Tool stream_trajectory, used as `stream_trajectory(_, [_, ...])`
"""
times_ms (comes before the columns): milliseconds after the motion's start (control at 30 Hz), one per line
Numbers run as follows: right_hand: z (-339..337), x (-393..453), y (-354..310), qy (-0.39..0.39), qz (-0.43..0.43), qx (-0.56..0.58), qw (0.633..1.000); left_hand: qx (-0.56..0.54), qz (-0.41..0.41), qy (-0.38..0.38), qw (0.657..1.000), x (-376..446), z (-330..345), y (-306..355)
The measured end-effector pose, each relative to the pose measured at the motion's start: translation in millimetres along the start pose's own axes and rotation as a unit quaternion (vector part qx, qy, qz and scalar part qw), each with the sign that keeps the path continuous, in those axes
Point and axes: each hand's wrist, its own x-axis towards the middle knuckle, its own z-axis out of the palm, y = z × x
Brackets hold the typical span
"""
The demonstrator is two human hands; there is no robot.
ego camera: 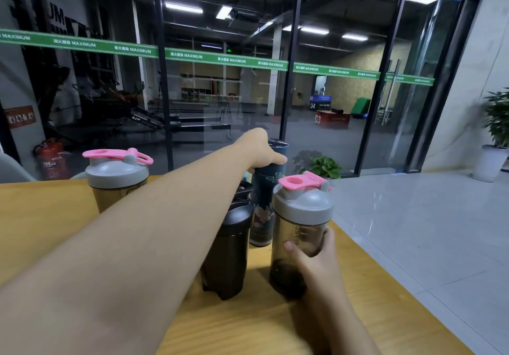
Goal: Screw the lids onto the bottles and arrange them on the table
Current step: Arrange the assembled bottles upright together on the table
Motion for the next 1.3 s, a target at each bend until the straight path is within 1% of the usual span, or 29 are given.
stream_trajectory(133, [0.2, 1.5, 3.3, 0.005, 0.005, 0.004, 1.0, -0.01, 0.014, -0.002, 1.0, 3.3, 6.1, 1.9])
stream_trajectory(267, [0.7, 1.1, 2.0, 0.008, -0.009, -0.009, 1.0, -0.006, 0.026, 0.001, 1.0, 3.8, 12.7, 5.3])
stream_trajectory(433, [0.5, 1.6, 2.2, 0.012, -0.014, -0.005, 1.0, -0.005, 0.027, 0.0, 1.0, 6.2, 14.5, 2.7])
stream_trajectory(533, [-0.6, 1.3, 0.4, 0.008, -0.017, -0.017, 1.0, 0.001, 0.039, 0.007, 0.999, 6.6, 15.1, -0.2])
stream_trajectory(667, [-1.7, 2.5, 3.4, 0.007, -0.029, -0.045, 0.999, -0.004, 0.041, -0.003, 0.999, 2.5, 10.1, -3.6])
stream_trajectory(800, [-3.0, 3.6, 5.1, 0.005, -0.036, -0.053, 0.998, 0.042, 0.057, 0.046, 0.996, -4.8, -9.0, -14.9])
stream_trajectory(933, [-4.2, 5.8, 11.1, 0.01, -0.041, -0.05, 0.998, 0.134, 0.058, 0.096, 0.985, -18.6, -35.6, -43.1])
stream_trajectory(1000, [-4.0, 6.0, 15.1, 0.014, -0.055, -0.055, 0.997, 0.164, 0.043, 0.106, 0.98, -26.0, -49.4, -61.5])
stream_trajectory(1067, [-3.8, 5.1, 17.6, 0.021, -0.07, -0.057, 0.996, 0.218, 0.015, 0.113, 0.969, -34.4, -61.6, -77.3])
stream_trajectory(1167, [-4.2, 2.5, 17.9, 0.028, -0.09, -0.065, 0.993, 0.329, -0.039, 0.117, 0.936, -49.6, -73.9, -97.5])
stream_trajectory(1200, [-4.4, 1.4, 18.2, 0.026, -0.093, -0.067, 0.993, 0.336, -0.062, 0.114, 0.933, -54.7, -76.0, -104.9])
stream_trajectory(1300, [-4.2, 0.5, 21.2, 0.029, -0.108, -0.088, 0.99, 0.304, -0.13, 0.104, 0.938, -68.1, -79.7, -123.0])
